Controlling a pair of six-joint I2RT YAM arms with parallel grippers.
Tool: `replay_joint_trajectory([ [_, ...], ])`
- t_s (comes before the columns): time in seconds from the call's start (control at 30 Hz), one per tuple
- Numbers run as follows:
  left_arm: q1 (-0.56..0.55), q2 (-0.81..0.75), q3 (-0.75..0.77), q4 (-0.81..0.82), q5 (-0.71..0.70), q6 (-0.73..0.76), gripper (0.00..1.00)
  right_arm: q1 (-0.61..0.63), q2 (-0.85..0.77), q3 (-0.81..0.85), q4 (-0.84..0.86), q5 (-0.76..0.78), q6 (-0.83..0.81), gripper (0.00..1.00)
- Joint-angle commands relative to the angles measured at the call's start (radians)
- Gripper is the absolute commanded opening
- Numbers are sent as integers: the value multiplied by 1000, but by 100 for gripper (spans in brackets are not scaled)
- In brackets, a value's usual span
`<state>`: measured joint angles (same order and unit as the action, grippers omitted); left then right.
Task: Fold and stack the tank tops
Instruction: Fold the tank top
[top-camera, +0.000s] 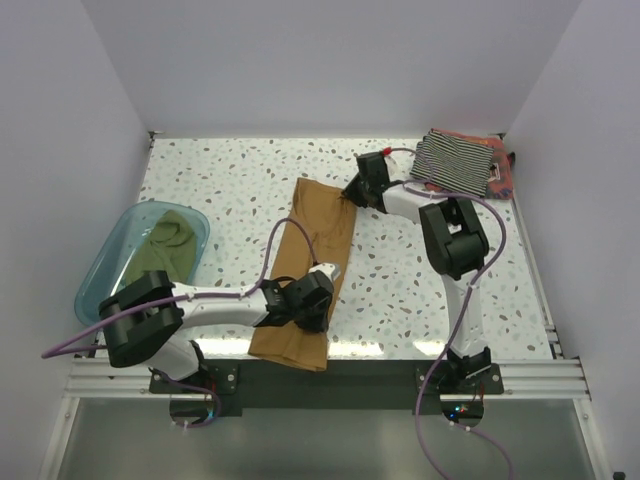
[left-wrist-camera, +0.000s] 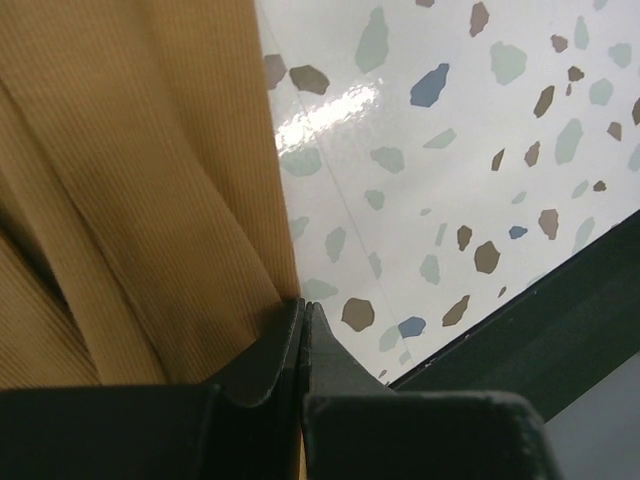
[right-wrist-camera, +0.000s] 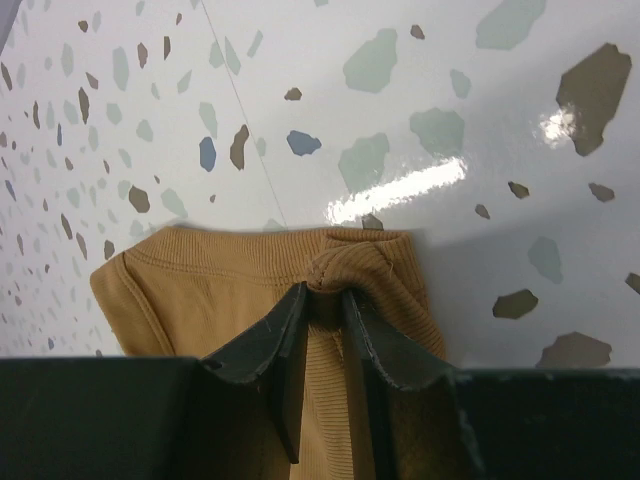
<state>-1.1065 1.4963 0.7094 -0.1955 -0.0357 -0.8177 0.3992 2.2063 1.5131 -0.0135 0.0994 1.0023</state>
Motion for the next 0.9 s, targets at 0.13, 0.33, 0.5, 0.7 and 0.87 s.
replay_joint_trajectory([
  [0.13,0,94,134,62,57,35,0,3,67,133,-176,147,-126,24],
  [0.33,22,179,277,61,49,54,0,-16,162,335,-282,174,-252,24],
  [0.5,105,162,360,25,39,48,0,-46,265,540,-342,145,-356,25],
  [0.7,276,32,364,-54,-76,17,5,-71,357,679,-293,71,-522,31],
  [0.87,449,-63,303,-85,-60,26,13,-86,434,794,-250,13,-622,37],
])
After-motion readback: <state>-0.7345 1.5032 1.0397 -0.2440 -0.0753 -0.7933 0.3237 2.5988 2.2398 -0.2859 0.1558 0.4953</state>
